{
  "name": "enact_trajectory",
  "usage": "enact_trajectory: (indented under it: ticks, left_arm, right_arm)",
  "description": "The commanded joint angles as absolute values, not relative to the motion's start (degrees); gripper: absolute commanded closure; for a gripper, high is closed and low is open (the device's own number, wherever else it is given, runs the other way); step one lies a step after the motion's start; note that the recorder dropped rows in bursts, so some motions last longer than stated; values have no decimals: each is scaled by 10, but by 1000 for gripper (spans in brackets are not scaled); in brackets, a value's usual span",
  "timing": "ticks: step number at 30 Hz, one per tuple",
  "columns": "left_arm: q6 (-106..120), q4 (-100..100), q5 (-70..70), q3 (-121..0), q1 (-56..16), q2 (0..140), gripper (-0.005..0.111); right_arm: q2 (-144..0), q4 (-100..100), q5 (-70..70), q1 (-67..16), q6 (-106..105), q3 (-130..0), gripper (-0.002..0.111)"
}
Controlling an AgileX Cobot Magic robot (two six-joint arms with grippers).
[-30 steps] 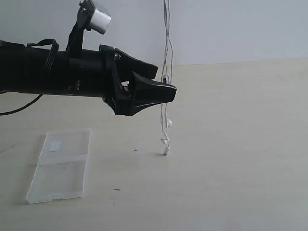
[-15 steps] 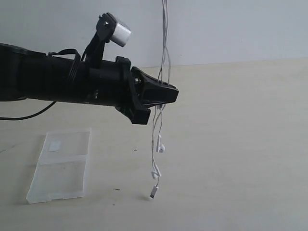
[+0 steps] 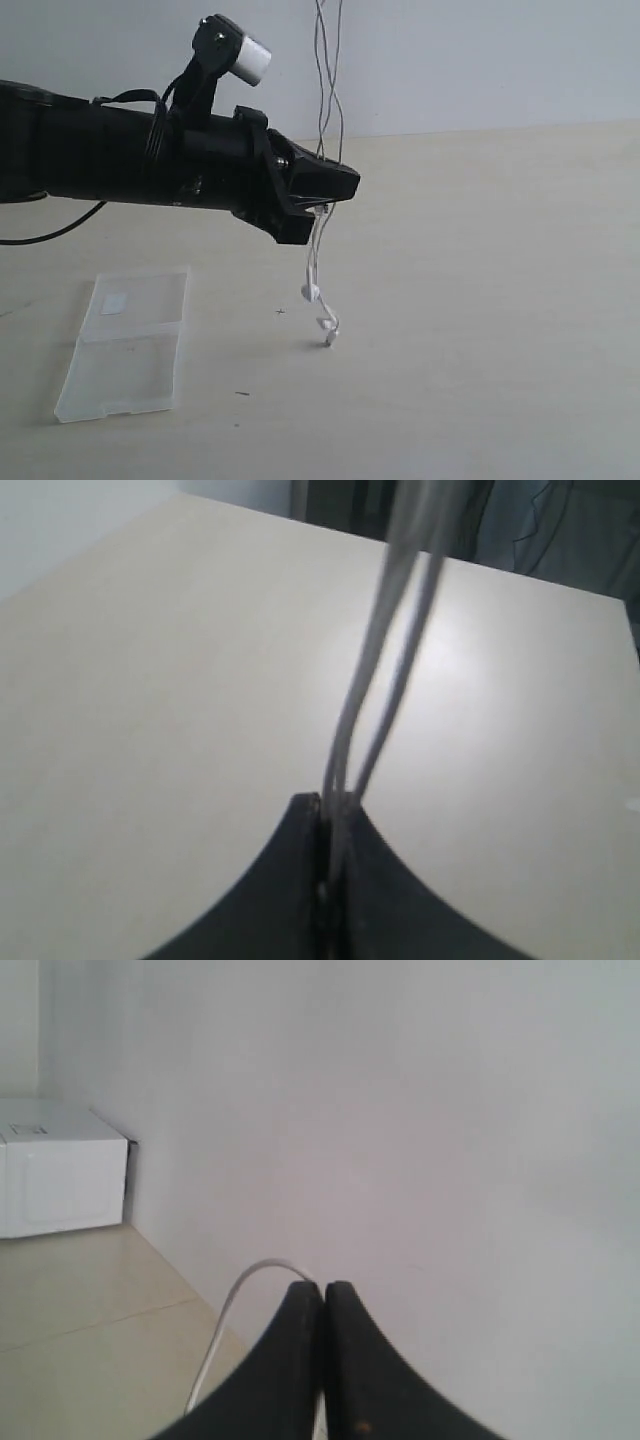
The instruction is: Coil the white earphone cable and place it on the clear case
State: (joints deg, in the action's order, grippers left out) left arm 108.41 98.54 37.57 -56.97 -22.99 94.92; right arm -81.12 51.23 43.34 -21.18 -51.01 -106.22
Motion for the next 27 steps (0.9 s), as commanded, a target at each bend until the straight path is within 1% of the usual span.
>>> enact_trajectory:
  ticks: [1, 5, 7, 11, 14, 15, 17, 20, 21, 22, 23, 24, 25, 26, 27]
  left_arm:
    - [1054, 987, 356, -573, -216, 943, 107]
    - [1010, 983, 356, -573, -186, 926, 107]
    - [991, 981, 359, -573, -172, 909, 107]
    - [968, 972, 392, -573, -152, 867, 107]
    - [940, 954, 385, -582, -151, 834, 107]
    - [912, 925, 369, -593, -151, 815, 107]
    - [869, 882, 355, -612, -151, 803, 107]
    - [825, 857, 355, -625, -151, 803, 107]
    - [818, 857, 355, -627, -151, 803, 107]
    - [815, 858, 355, -627, -151, 801, 107]
    - [806, 857, 356, -627, -151, 801, 107]
    - [805, 854, 356, -627, -151, 801, 107]
    - [793, 841, 354, -627, -151, 801, 107]
    - [777, 826, 342, -627, -149, 801, 107]
    - [747, 801, 331, -627, -148, 801, 107]
  right_arm:
    - [-767, 386, 484, -209, -414, -1066, 108]
    - [-722, 347, 584, -209, -370, -1036, 108]
    - [-690, 349, 597, -209, -369, -998, 108]
    - [-625, 352, 563, -209, -354, -890, 108]
    - [-585, 369, 519, -209, -354, -789, 108]
    - [-567, 389, 504, -209, -363, -717, 108]
    - [-554, 432, 464, -209, -394, -630, 108]
    - [-560, 481, 446, -209, -446, -570, 107]
    - [-566, 481, 447, -209, -450, -559, 103]
    - [-576, 477, 451, -209, -450, -546, 91]
    - [-584, 477, 459, -209, -450, -543, 71]
    - [-586, 477, 465, -209, -450, -543, 59]
    - [-586, 476, 475, -209, -443, -543, 44]
    - [-584, 465, 490, -209, -417, -543, 37]
    - [-578, 431, 518, -209, -381, -543, 40]
